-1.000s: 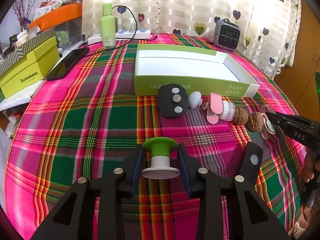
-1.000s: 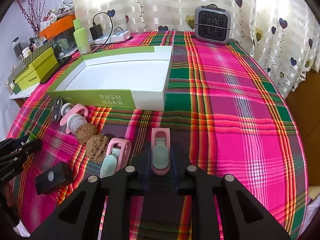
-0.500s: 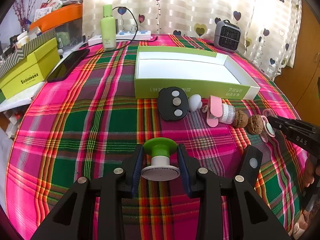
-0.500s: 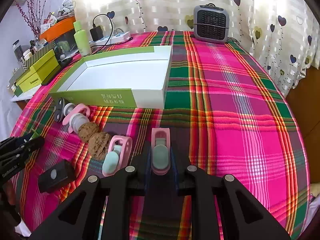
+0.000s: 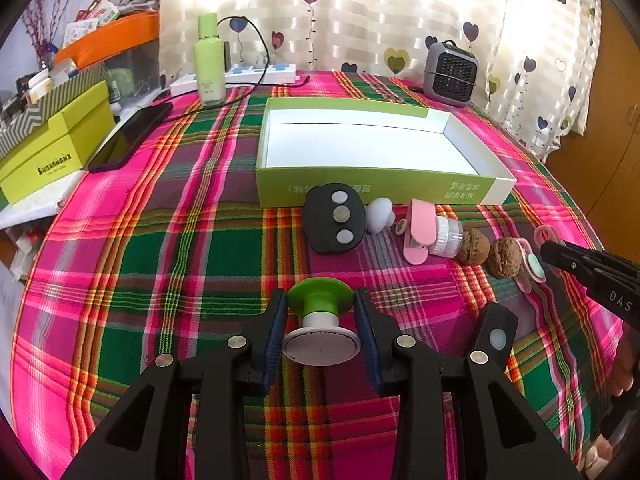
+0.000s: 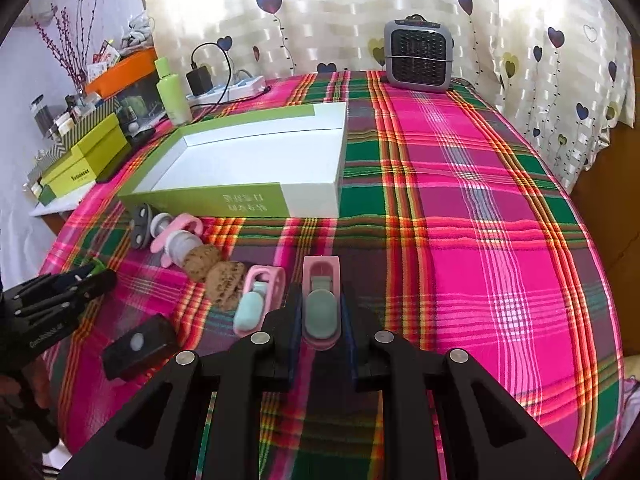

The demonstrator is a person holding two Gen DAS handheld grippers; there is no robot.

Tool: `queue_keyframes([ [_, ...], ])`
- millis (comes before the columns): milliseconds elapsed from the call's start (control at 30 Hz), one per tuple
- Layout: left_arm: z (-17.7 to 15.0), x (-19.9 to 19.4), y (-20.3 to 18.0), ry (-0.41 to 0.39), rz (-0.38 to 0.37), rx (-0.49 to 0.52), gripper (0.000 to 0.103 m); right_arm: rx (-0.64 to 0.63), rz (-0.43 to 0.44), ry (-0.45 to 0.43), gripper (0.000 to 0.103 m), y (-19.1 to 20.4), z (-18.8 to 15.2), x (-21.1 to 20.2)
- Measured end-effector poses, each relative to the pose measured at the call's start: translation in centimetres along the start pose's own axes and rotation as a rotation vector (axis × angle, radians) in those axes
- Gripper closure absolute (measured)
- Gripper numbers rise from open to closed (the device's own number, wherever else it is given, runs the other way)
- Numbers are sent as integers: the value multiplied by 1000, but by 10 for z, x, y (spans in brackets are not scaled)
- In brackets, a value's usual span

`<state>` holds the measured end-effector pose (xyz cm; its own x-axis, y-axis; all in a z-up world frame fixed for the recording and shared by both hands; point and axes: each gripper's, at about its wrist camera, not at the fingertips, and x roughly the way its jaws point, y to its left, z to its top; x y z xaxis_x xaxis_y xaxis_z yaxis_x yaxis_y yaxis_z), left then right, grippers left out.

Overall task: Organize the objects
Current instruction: 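Carry the suction cup and pink clip over the white box with both grippers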

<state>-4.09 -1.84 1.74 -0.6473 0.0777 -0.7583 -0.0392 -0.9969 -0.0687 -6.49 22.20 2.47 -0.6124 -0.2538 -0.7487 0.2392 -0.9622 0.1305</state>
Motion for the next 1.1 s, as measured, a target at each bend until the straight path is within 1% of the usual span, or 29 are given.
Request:
queue_keyframes([
  [300, 5, -2, -7, -5, -21, 0, 71, -7, 51, -39, 85, 16, 4, -14],
  [633, 17, -5, -11, -20, -37, 0, 71, -34, 84, -44, 85, 33, 10, -12],
  [867, 30, -9, -13, -46, -36, 2, 71, -47, 99, -54, 85, 41, 23, -11],
  [1100, 42, -7, -14, -54, -45, -1, 71, -57, 107, -51, 85, 45, 34, -6],
])
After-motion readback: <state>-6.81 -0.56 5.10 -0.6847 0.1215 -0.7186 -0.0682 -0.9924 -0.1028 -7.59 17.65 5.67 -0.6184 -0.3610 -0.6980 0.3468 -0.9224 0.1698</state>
